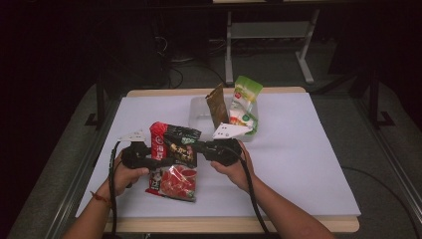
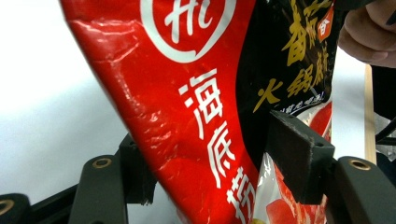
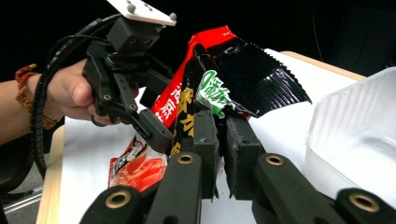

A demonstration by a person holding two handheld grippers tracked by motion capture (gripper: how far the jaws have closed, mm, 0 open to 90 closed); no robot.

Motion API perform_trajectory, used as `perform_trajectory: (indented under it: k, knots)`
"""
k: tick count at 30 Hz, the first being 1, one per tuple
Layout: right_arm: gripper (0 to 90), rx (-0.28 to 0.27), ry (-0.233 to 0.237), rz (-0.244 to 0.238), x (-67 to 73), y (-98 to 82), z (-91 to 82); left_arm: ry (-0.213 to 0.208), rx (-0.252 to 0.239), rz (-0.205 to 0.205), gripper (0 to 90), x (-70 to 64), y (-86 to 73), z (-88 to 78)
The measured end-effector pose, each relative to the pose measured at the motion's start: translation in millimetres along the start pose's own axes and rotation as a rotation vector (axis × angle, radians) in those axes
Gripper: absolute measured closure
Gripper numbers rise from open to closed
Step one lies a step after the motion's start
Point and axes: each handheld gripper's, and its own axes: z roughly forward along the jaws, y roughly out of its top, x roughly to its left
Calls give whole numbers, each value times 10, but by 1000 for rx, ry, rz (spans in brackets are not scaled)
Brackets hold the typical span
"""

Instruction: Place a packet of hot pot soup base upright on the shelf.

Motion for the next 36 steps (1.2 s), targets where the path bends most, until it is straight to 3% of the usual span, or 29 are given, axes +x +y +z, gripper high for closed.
perform_trajectory:
  k: [4,8,12,16,23,25,28,36]
  knots:
    - [833,-9,4,0,2,-4,-15,-18,-4,-14,324,34,37,79]
    - [843,-19,7,-17,23,2,-32,-74,-7,-9,262,37,68,159]
    - [842,-15,-5,-21,7,0,-54,-71,-18,24,354,0,71,130]
    - [826,-10,-23,-1,-34,-29,-74,-86,-56,24,505,12,49,50]
    - [759,19,-59,-6,-58,-67,-107,-101,-81,44,651,-34,36,-11]
    - [738,28,-67,-9,-76,-91,-144,-83,-83,47,686,-42,30,-19]
    - [719,44,-65,-21,-101,-142,-237,-80,-88,30,696,-15,0,-18]
    - [615,123,-140,-46,-233,-413,-561,-73,-99,36,710,-54,-2,-31]
